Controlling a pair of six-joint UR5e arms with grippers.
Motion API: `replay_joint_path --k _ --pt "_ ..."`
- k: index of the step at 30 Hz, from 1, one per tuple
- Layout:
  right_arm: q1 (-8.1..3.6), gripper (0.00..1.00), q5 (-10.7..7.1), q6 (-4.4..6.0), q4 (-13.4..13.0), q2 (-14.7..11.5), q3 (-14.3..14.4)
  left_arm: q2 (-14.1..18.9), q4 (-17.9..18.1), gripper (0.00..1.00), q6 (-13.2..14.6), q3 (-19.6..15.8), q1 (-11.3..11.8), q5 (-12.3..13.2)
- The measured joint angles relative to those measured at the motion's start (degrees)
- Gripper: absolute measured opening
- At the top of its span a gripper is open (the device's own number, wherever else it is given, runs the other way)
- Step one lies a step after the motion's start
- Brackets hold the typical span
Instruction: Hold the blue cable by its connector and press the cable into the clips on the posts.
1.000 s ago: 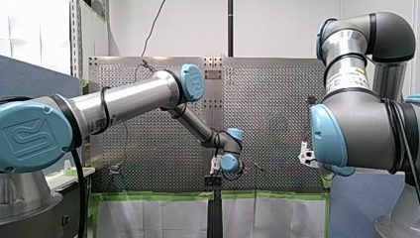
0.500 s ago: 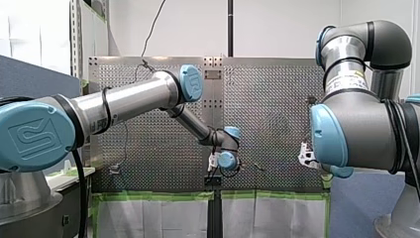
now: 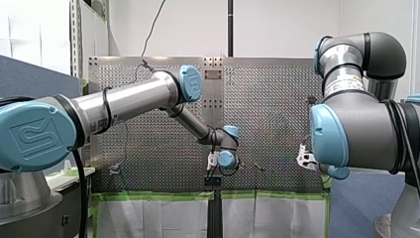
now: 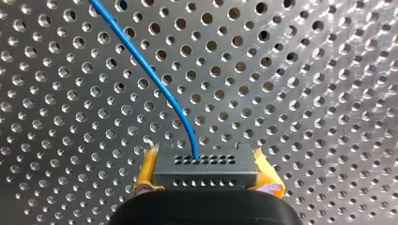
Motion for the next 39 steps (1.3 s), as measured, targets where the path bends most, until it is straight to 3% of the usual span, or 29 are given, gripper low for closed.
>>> replay_joint_path --k 7,15,21,25,31,39 --pt "0.13 0.0 0.72 0.12 1.9 2.0 -4.0 0.0 -0.5 0.0 0.0 1.0 0.0 -1.1" --pt "-0.07 0.0 4.58 0.3 2.6 2.4 -8.3 0.0 -0.5 0.0 0.1 1.1 0.1 -2.2" --pt "0.08 0.0 6.68 0.71 2.6 2.5 -10.0 0.0 1.0 0.0 0.2 1.2 0.3 -4.1" --pt "0.41 0.0 6.98 -0.04 2.4 2.9 -10.2 -0.3 1.4 0.0 0.4 1.1 0.0 -3.9" --pt "1.3 0.0 7.01 -2.25 2.5 4.6 -10.2 -1.9 0.2 0.0 0.7 0.3 -1.6 -1.4" --pt "1.82 0.0 7.04 -2.34 2.8 5.1 -11.2 -3.9 -2.1 0.0 0.6 0.9 -1.8 -0.8"
